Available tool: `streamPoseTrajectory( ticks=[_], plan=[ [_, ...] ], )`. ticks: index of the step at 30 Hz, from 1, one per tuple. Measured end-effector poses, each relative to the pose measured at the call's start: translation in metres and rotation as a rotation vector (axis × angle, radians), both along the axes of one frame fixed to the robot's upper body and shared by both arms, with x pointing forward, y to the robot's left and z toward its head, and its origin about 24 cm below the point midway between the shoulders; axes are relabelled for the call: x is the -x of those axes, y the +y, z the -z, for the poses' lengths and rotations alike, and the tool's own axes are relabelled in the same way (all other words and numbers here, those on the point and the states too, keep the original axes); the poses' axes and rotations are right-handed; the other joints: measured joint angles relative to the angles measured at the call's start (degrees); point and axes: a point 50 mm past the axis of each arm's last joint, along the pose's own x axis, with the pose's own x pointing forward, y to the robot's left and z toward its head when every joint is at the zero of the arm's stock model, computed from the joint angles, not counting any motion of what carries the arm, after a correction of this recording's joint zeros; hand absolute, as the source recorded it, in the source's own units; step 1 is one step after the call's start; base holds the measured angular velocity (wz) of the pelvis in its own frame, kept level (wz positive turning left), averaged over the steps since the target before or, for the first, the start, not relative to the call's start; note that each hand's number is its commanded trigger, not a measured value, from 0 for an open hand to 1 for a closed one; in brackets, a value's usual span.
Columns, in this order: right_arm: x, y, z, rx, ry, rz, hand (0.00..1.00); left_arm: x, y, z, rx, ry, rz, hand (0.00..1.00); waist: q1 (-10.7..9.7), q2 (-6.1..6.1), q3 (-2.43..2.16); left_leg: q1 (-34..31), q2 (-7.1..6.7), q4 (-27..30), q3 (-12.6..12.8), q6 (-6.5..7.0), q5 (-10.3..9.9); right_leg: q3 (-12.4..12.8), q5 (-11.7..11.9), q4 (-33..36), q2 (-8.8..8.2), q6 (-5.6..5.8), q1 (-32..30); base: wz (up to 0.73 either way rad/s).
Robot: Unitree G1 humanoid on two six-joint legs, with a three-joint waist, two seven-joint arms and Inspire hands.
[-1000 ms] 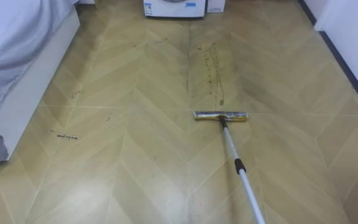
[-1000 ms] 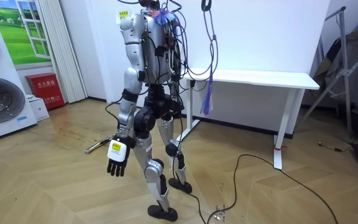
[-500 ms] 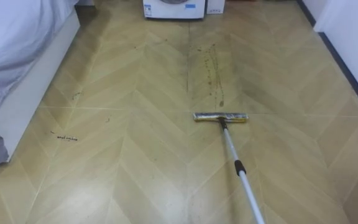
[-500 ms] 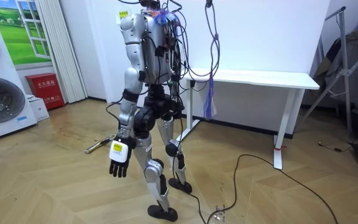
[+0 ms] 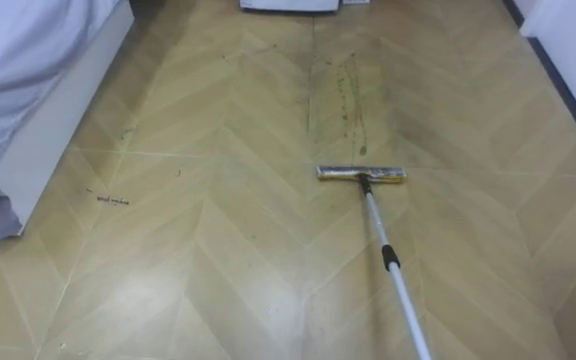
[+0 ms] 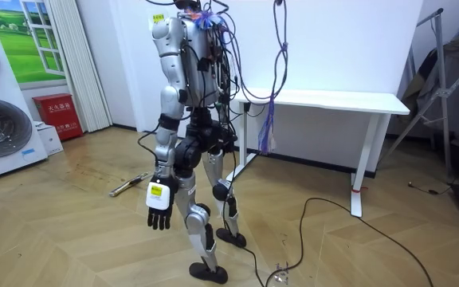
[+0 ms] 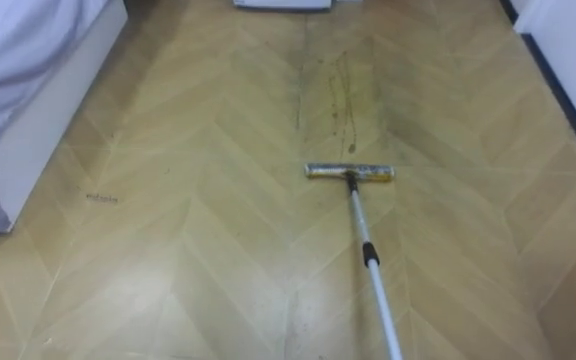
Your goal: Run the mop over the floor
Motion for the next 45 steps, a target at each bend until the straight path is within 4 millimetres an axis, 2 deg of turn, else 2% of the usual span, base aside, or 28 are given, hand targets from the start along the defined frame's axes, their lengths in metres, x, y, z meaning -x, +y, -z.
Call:
streamPoseTrajectory(
  ticks=[4, 6, 10, 12, 16, 22, 27, 31, 34, 36, 37, 38, 39, 40, 41, 42, 43, 44, 45],
  plan=[
    [-0.011, 0.000, 0.000, 0.007, -0.012, 0.007, 1.00, -0.014, -0.001, 0.001, -0.009, -0.016, -0.016, 0.00, -0.09, 0.43, 0.37, -4.72, 0.16, 2.06, -0.05, 0.00, 0.00, -0.20, 0.11, 1.97, -0.08, -0.15, -4.42, 0.01],
    [-0.017, 0.000, -0.001, 0.018, -0.032, 0.017, 1.00, -0.023, -0.003, 0.000, -0.005, -0.037, 0.003, 0.00, -0.07, 0.84, 0.84, -7.12, 0.26, 2.93, -0.06, 0.01, 0.00, -0.36, 0.19, 2.85, -0.13, -0.26, -6.67, 0.02],
    [-0.023, -0.004, -0.002, 0.033, -0.063, 0.031, 1.00, -0.033, -0.007, 0.000, 0.008, -0.071, 0.018, 0.00, -0.06, 1.73, 0.92, -10.74, 0.31, 3.89, -0.07, 0.03, 0.02, -0.74, 0.21, 4.31, -0.30, -0.29, -10.29, 0.00],
    [-0.027, -0.007, -0.003, 0.037, -0.083, 0.042, 1.00, -0.038, -0.009, 0.000, 0.016, -0.089, 0.025, 0.00, -0.04, 2.28, 1.11, -13.37, 0.32, 4.61, -0.10, 0.19, 0.11, -0.92, 0.20, 5.34, -0.43, -0.30, -12.83, 0.02],
    [-0.035, -0.007, -0.005, 0.043, -0.110, 0.068, 1.00, -0.044, -0.009, -0.001, 0.020, -0.115, 0.029, 0.00, 0.02, 2.66, 1.21, -18.72, 0.30, 7.20, -0.80, 0.29, 0.18, -1.87, 0.03, 8.32, -0.83, -0.48, -18.10, 0.08],
    [-0.038, -0.006, -0.005, 0.044, -0.140, 0.104, 1.00, -0.050, -0.010, -0.002, 0.020, -0.137, -0.001, 0.00, 0.11, 2.37, 1.40, -26.86, -0.35, 11.24, -0.73, 0.30, 0.17, -1.64, -2.65, 15.18, -2.38, -1.01, -27.56, 0.07],
    [-0.033, -0.007, -0.004, 0.046, -0.128, 0.115, 1.00, -0.039, -0.008, 0.000, 0.010, -0.088, 0.020, 0.00, -0.04, 2.40, 1.38, -33.44, -0.77, 16.21, -1.58, 0.26, 0.15, -1.87, -4.48, 20.93, -3.43, -1.65, -33.93, 0.10],
    [-0.031, -0.011, -0.005, 0.054, -0.125, 0.127, 1.00, -0.032, -0.010, 0.002, 0.007, -0.010, 0.077, 0.00, 0.07, 2.50, 1.37, -36.52, -1.27, 20.27, -2.41, 0.15, 0.08, -2.35, -5.92, 24.86, -4.48, -2.15, -36.40, 0.13],
    [-0.025, -0.011, -0.004, 0.061, -0.095, 0.153, 1.00, -0.031, -0.011, 0.002, 0.007, 0.014, 0.100, 0.00, 1.60, 2.73, 1.44, -38.03, -1.29, 26.34, -3.74, -0.48, -1.10, -2.75, -8.16, 29.17, -4.72, -2.68, -36.57, 0.09],
    [-0.030, -0.012, -0.005, 0.060, -0.079, 0.166, 1.00, -0.032, -0.010, 0.002, 0.002, 0.018, 0.118, 0.00, 2.37, 2.82, 1.52, -41.05, -1.30, 33.86, -5.35, -1.54, -1.95, -2.91, -11.10, 34.72, -4.80, -3.40, -38.06, 0.08],
    [-0.035, -0.013, -0.005, 0.062, -0.082, 0.167, 1.00, -0.033, -0.010, 0.002, 0.001, 0.018, 0.129, 0.00, 3.02, 2.80, 1.52, -42.38, -1.21, 36.40, -5.74, -1.52, -1.92, -3.02, -11.75, 36.27, -4.78, -3.84, -38.74, -0.10],
    [-0.043, -0.017, -0.008, 0.066, -0.084, 0.178, 1.00, -0.034, -0.011, 0.002, 0.000, 0.019, 0.140, 0.00, 4.80, 2.69, 1.46, -45.31, -0.77, 42.85, -6.88, -1.61, -1.62, -2.71, -13.33, 39.83, -4.80, -4.98, -40.25, -0.34],
    [-0.059, -0.023, -0.013, 0.072, -0.105, 0.167, 1.00, -0.033, -0.010, 0.002, 0.000, 0.023, 0.138, 0.00, 6.45, 2.22, 1.67, -49.37, -0.15, 50.51, -7.07, -1.77, 1.26, -2.52, -14.89, 43.43, -4.68, -6.26, -41.71, -0.41],
    [-0.070, -0.026, -0.017, 0.076, -0.119, 0.159, 1.00, -0.033, -0.010, 0.002, 0.000, 0.022, 0.130, 0.00, 6.98, 1.95, 1.77, -51.74, -0.15, 54.91, -7.31, -1.76, 4.29, -2.14, -15.51, 45.23, -4.54, -6.68, -42.40, -0.46],
    [-0.095, -0.036, -0.027, 0.078, -0.163, 0.147, 1.00, -0.031, -0.009, 0.002, 0.004, 0.026, 0.108, 0.00, 7.87, 0.97, 2.22, -56.83, -0.41, 66.04, -7.07, -2.71, 12.07, -1.25, -16.67, 48.63, -4.33, -7.58, -43.34, -0.39],
    [-0.110, -0.040, -0.034, 0.075, -0.199, 0.143, 1.00, -0.030, -0.008, 0.002, 0.005, 0.024, 0.090, 0.00, 8.40, 0.60, 2.37, -59.06, -0.49, 72.51, -6.30, -3.44, 14.13, -0.48, -17.16, 50.02, -4.11, -7.94, -43.81, -0.60],
    [-0.141, -0.046, -0.048, 0.070, -0.282, 0.126, 1.00, -0.030, -0.006, 0.002, 0.007, 0.019, 0.061, 0.00, 9.72, -0.55, 2.81, -63.37, -0.41, 85.51, -4.75, -3.35, 14.18, 1.21, -17.43, 51.66, -3.41, -8.07, -44.52, -0.53],
    [-0.167, -0.047, -0.062, 0.052, -0.358, 0.101, 1.00, -0.034, -0.002, 0.000, 0.002, -0.003, 0.048, 0.00, 10.63, -1.63, 3.18, -66.87, -0.67, 94.34, -2.88, -2.41, 13.31, 2.02, -17.44, 51.90, -3.67, -8.08, -44.61, -0.39],
    [-0.185, -0.046, -0.071, 0.029, -0.409, 0.088, 1.00, -0.036, 0.004, -0.002, -0.007, -0.019, 0.048, 0.00, 11.09, -3.60, 3.53, -69.52, -0.94, 97.70, -1.91, -1.06, 11.57, 3.13, -17.41, 51.33, -4.06, -8.12, -44.36, -0.06]
  ],
)
